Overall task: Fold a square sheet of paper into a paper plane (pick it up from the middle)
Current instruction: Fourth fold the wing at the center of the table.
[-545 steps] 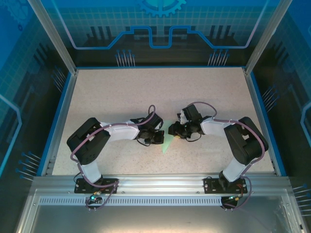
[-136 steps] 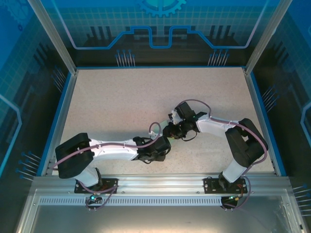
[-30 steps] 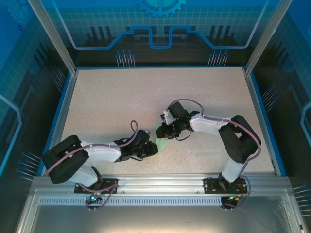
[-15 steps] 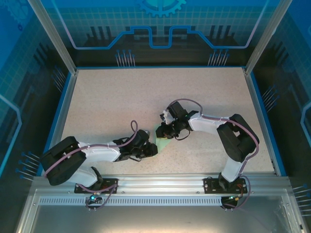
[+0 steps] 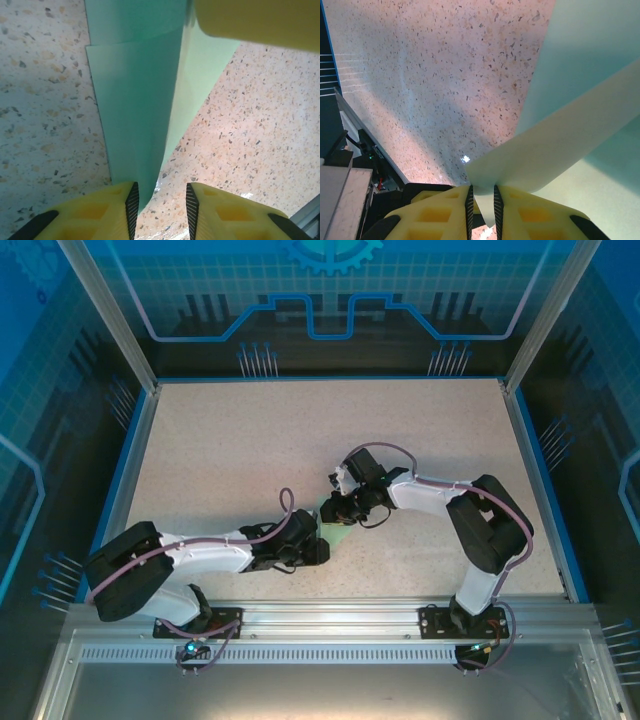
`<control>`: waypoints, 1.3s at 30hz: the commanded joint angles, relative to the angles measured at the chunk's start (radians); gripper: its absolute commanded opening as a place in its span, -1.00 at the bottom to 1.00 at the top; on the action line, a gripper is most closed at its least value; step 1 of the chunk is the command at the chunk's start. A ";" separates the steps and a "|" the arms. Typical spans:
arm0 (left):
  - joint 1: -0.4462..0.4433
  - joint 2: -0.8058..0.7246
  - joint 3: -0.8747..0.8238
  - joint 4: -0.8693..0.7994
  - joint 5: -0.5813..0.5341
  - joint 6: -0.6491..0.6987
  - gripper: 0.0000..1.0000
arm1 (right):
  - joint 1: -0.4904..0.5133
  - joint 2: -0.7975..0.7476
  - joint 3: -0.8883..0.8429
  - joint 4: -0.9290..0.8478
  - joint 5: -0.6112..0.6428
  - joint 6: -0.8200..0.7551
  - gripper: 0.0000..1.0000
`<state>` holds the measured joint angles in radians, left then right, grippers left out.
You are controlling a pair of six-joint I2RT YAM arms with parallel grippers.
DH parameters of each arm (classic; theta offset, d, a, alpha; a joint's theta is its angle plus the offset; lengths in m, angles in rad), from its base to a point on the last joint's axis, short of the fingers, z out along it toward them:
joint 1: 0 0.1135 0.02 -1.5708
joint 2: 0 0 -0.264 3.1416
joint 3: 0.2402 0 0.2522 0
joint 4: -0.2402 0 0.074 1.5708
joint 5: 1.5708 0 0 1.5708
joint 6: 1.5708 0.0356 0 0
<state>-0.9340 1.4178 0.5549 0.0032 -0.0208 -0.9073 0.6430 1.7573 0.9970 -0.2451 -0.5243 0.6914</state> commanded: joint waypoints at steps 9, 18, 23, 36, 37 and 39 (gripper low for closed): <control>-0.028 0.003 0.061 -0.095 -0.130 0.036 -0.29 | 0.013 0.001 0.029 -0.004 -0.002 0.006 -0.56; -0.065 0.071 0.115 -0.151 -0.173 0.039 -0.31 | 0.014 0.002 0.038 -0.011 -0.003 0.002 -0.56; -0.081 0.079 0.135 -0.195 -0.222 0.025 -0.35 | 0.013 0.002 0.040 -0.015 0.000 0.003 -0.55; -0.099 0.102 0.171 -0.256 -0.264 0.024 -0.53 | 0.013 0.007 0.043 -0.019 -0.001 -0.001 -0.55; -0.101 0.105 0.176 -0.261 -0.265 0.025 -0.55 | 0.013 0.007 0.043 -0.021 -0.001 -0.002 -0.55; -0.102 0.109 0.178 -0.265 -0.266 0.025 -0.55 | 0.013 0.007 0.044 -0.020 0.000 -0.002 -0.55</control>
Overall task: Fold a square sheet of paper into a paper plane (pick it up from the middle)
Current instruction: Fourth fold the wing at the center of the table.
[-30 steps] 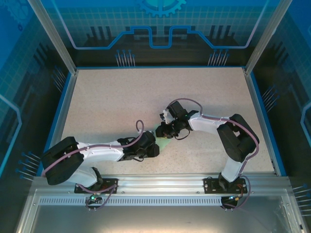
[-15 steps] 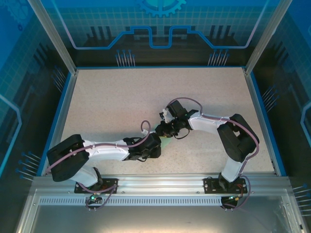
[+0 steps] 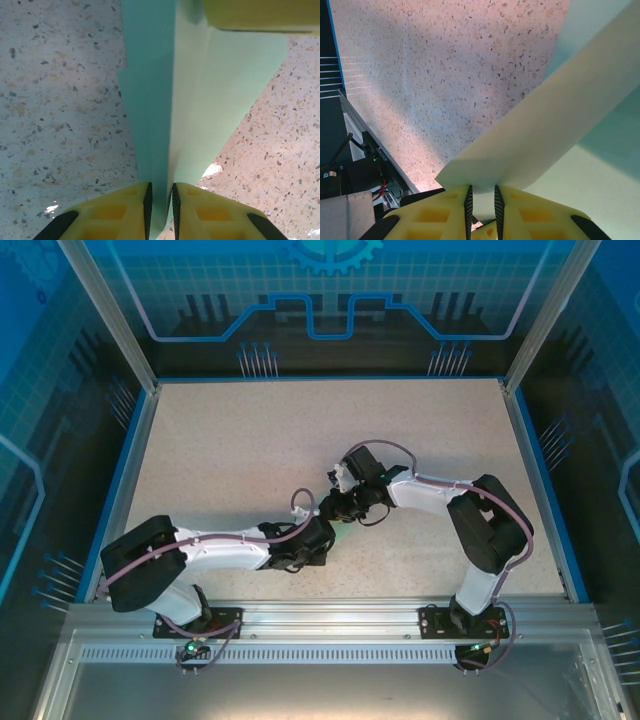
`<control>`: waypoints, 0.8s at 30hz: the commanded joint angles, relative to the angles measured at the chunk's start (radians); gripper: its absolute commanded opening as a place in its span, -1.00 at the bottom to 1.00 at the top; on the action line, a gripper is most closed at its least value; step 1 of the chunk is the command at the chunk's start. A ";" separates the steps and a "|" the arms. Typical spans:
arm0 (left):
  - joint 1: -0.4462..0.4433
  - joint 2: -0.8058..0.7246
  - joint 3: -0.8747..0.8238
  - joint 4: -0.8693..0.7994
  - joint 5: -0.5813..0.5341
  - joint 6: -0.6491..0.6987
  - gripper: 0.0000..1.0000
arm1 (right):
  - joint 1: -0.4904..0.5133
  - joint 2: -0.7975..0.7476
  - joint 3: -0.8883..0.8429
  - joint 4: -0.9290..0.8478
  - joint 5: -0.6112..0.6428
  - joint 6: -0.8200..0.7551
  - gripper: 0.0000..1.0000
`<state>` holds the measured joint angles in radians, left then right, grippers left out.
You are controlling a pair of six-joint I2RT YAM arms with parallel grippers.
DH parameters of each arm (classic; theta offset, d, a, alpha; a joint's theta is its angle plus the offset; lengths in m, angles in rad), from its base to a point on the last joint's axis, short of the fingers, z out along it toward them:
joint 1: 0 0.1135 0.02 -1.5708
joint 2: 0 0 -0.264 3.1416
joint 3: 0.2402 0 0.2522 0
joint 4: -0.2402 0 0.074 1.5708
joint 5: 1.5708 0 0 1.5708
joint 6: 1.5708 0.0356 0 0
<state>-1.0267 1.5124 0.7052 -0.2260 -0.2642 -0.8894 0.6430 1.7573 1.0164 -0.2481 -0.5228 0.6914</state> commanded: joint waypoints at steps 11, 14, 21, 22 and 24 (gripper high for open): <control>-0.035 0.012 0.032 -0.056 -0.032 -0.026 -0.70 | 0.013 0.010 0.018 -0.018 0.000 -0.003 -0.55; -0.035 0.014 0.024 -0.038 -0.021 -0.035 -0.77 | 0.013 0.009 0.017 -0.016 0.001 -0.002 -0.55; -0.035 0.040 0.016 -0.007 0.002 -0.051 -0.88 | 0.014 0.016 0.016 -0.018 0.003 -0.003 -0.55; -0.035 0.047 0.017 -0.004 0.004 -0.053 -0.87 | 0.014 0.017 0.017 -0.020 0.003 -0.005 -0.55; -0.034 0.057 0.018 0.003 0.017 -0.048 -0.84 | 0.015 0.020 0.017 -0.024 0.001 -0.007 -0.54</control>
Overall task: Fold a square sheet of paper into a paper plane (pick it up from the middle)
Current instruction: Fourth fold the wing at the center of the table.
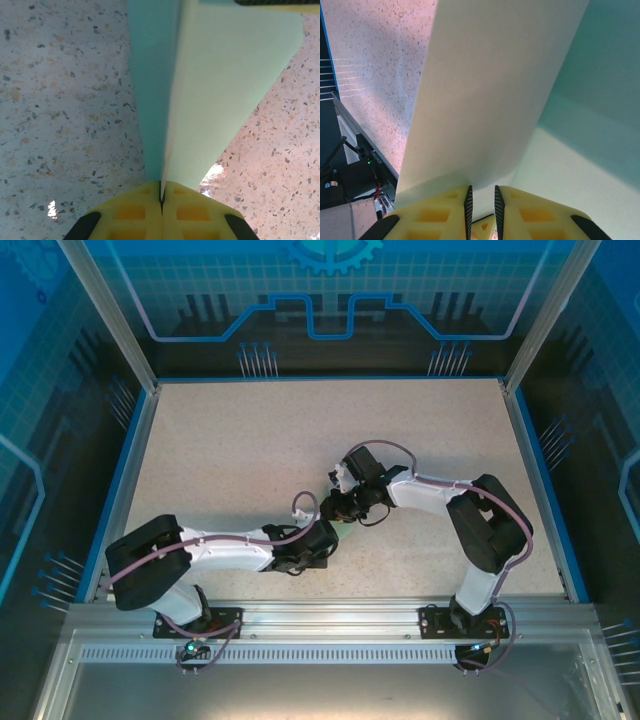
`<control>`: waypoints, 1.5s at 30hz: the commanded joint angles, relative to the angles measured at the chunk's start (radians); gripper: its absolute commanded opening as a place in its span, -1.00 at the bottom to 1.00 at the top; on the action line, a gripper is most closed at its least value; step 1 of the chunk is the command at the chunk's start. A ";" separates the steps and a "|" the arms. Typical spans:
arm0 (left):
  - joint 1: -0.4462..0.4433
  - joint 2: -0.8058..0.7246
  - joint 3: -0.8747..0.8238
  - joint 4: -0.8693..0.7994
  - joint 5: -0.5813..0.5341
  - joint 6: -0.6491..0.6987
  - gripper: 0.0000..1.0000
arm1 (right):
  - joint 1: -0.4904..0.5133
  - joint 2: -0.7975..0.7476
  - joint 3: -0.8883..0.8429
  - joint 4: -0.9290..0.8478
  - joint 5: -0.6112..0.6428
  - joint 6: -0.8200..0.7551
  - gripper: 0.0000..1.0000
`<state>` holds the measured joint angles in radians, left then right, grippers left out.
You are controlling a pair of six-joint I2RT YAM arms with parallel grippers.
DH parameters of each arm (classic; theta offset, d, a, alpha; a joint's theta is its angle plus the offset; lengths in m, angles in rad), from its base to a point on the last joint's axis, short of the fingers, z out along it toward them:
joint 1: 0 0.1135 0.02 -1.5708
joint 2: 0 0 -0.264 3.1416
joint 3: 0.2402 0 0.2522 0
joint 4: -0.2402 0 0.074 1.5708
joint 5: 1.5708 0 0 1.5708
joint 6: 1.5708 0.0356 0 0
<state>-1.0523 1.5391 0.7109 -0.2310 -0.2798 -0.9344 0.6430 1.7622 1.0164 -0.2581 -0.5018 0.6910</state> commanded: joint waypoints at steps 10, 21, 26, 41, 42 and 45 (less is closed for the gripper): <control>-0.009 -0.021 0.014 0.026 0.041 0.032 -0.57 | 0.015 0.014 0.012 -0.019 -0.009 -0.010 -0.55; -0.008 -0.042 0.017 0.016 0.022 0.024 -0.51 | 0.015 0.009 0.013 -0.029 -0.009 -0.015 -0.55; -0.004 -0.023 0.015 0.009 0.011 -0.003 -0.68 | 0.015 0.010 0.016 -0.029 -0.012 -0.015 -0.55; 0.097 -0.057 -0.171 0.316 0.193 -0.010 -0.99 | 0.007 -0.028 0.024 -0.052 0.010 -0.020 -0.44; 0.104 -0.055 -0.184 0.340 0.205 -0.011 -0.99 | 0.004 -0.041 0.020 -0.054 0.018 -0.019 -0.41; 0.125 -0.059 -0.222 0.399 0.237 -0.012 -1.00 | -0.015 -0.077 0.005 -0.058 0.026 -0.018 -0.36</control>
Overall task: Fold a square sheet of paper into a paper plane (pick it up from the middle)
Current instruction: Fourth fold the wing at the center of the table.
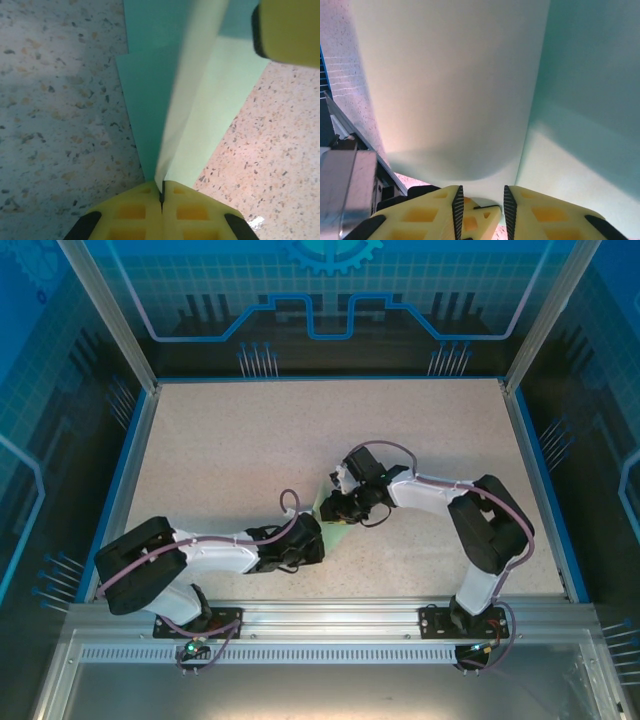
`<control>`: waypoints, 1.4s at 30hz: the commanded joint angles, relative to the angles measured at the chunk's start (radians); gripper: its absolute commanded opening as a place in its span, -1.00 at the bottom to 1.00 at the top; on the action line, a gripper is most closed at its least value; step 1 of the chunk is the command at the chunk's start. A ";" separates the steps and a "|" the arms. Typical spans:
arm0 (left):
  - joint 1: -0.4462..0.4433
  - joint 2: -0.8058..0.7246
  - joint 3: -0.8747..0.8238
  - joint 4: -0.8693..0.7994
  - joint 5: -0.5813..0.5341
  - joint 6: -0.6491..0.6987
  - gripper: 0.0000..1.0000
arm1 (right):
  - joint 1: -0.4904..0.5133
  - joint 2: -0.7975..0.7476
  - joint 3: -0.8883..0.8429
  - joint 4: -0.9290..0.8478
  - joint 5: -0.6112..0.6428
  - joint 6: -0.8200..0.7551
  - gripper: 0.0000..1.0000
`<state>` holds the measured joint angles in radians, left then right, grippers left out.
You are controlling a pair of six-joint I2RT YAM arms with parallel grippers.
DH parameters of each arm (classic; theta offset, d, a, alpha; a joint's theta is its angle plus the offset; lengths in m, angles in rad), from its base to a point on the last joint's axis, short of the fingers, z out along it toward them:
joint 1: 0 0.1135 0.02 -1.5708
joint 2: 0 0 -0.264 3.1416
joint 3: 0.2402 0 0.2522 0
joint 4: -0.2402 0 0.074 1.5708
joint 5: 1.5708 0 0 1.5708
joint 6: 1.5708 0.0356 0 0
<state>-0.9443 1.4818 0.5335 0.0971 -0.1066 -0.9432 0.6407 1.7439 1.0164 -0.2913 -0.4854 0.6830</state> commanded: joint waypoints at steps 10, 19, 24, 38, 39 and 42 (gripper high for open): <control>0.066 0.028 -0.089 0.159 0.156 0.006 -1.00 | -0.023 -0.109 -0.047 -0.007 -0.031 -0.025 -0.55; 0.076 0.045 -0.089 0.163 0.177 0.017 -0.99 | 0.034 -0.021 0.001 0.041 -0.093 -0.015 -0.68; 0.076 0.045 -0.080 0.153 0.183 0.020 -0.98 | 0.033 0.039 0.026 0.057 -0.087 -0.003 -0.68; 0.076 -0.044 -0.084 0.077 0.168 0.027 -0.66 | 0.005 0.085 0.044 -0.007 0.048 -0.002 -0.68; 0.076 -0.049 -0.086 0.072 0.166 0.028 -0.67 | 0.004 0.086 0.044 -0.006 0.048 -0.002 -0.68; 0.076 -0.050 -0.083 0.065 0.170 0.034 -0.71 | 0.002 0.089 0.050 -0.009 0.047 -0.003 -0.68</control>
<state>-0.8730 1.4509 0.4675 0.2119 0.0502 -0.9352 0.6537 1.8183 1.0401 -0.2729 -0.4477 0.6731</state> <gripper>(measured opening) 0.149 0.163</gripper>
